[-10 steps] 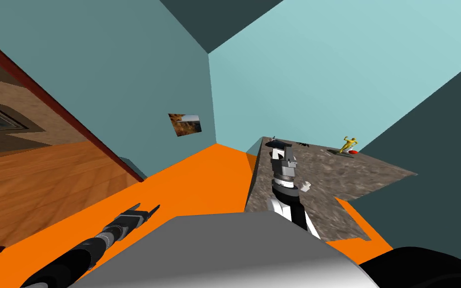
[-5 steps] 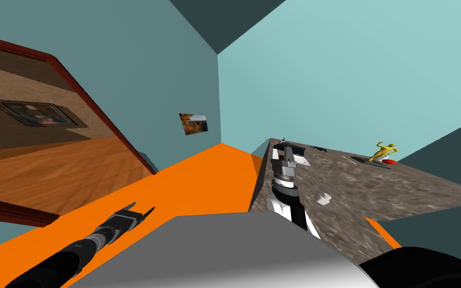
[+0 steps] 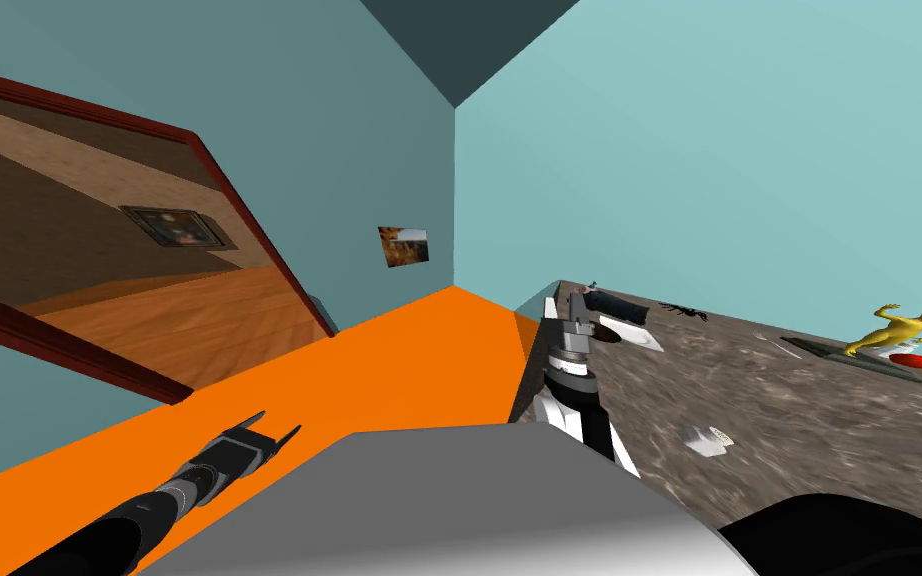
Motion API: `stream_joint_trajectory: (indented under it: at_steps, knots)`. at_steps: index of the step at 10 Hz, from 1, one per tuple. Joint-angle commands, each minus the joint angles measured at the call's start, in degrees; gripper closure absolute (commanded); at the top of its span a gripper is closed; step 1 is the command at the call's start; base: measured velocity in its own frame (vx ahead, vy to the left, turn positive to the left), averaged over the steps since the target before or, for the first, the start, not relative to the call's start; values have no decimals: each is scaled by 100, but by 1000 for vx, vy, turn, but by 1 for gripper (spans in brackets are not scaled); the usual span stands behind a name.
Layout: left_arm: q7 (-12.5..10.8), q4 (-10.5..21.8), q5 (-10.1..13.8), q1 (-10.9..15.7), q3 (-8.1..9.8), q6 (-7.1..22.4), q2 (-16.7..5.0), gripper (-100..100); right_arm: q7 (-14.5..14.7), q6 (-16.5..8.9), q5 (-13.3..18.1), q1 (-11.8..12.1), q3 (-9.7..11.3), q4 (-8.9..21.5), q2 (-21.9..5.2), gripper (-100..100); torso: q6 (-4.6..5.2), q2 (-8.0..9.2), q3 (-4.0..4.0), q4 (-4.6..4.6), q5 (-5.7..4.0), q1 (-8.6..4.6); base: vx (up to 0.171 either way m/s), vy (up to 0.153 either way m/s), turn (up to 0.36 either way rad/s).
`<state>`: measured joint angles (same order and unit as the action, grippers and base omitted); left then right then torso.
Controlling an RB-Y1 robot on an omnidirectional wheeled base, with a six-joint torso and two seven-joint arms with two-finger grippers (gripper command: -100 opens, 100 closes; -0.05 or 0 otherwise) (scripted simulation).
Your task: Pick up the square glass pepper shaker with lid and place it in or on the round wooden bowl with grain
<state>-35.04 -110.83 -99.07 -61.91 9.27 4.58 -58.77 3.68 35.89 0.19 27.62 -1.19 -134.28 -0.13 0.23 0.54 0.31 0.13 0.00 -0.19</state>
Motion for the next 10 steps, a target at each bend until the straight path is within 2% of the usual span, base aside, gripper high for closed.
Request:
stream_joint_trajectory:
  at_steps: [1,2,3,4,6,8,9,10]
  knots:
    - [-286,-23,-286,-52,-2,273,-286,-100,0,0,0,0,0,0,0,0,0,0,0,0,0,0,-8,-4,0]
    - [-443,-23,-479,-52,-2,273,-454,-100,0,0,0,0,0,0,0,0,0,0,0,0,0,3,0,0,0]
    - [-658,202,-662,-280,56,585,-684,-100,0,0,0,0,0,0,0,0,-1,-1,0,0,1,4,102,80,282]
    - [-842,202,-866,-365,56,636,-1014,-100,0,0,0,2,-2,0,-1,0,-9,-28,-15,-5,5,30,139,67,427]
    - [-842,202,-1219,-365,56,636,-1041,-100,0,0,0,2,-1,0,-1,0,-7,-30,-18,-7,5,15,44,5,324]
    - [-842,202,-1558,-365,56,636,-1041,-100,0,0,0,0,0,0,0,0,1,1,0,0,2,6,-12,-2,-4]
    - [-1131,435,-1738,-651,109,928,-1328,-100,0,0,0,0,0,0,0,0,1,6,3,1,2,7,85,33,327]
    - [-1177,435,-1892,-680,109,946,-1379,-100,0,0,0,2,-1,0,-1,0,-9,-18,-9,-3,4,18,125,37,486]
